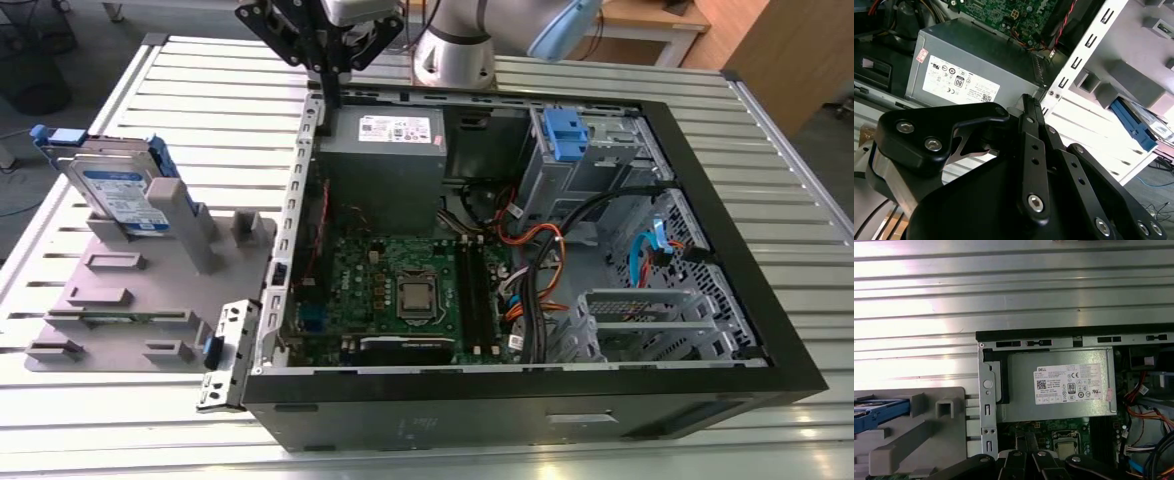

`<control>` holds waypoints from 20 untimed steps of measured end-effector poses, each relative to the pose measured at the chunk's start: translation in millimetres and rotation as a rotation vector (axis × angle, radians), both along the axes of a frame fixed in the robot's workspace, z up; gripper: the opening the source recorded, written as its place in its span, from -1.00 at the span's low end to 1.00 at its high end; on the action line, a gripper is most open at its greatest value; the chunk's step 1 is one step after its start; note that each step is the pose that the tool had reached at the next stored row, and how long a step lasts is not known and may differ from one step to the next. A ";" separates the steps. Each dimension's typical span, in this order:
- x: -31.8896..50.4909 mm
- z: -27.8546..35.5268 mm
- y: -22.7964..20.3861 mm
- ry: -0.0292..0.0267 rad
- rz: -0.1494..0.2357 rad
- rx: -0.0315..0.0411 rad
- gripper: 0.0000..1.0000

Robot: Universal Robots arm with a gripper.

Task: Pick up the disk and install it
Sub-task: 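Reach for the disk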

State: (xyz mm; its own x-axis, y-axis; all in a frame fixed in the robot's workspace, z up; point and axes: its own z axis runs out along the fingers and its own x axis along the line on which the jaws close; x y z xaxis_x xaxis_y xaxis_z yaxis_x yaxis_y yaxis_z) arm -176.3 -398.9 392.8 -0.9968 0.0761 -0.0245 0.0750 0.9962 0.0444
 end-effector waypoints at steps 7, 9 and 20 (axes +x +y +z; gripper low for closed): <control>-3.8 0.0 0.0 0.0001 0.000 -0.0001 -0.79; -4.0 0.0 0.0 0.0000 0.000 0.0000 -0.79; -7.3 0.0 0.0 0.0001 0.000 -0.0001 -0.79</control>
State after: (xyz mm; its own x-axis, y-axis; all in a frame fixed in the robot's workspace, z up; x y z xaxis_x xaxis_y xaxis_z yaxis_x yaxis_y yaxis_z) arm -183.6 -398.9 392.8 -0.9968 0.0763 -0.0245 0.0751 0.9962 0.0443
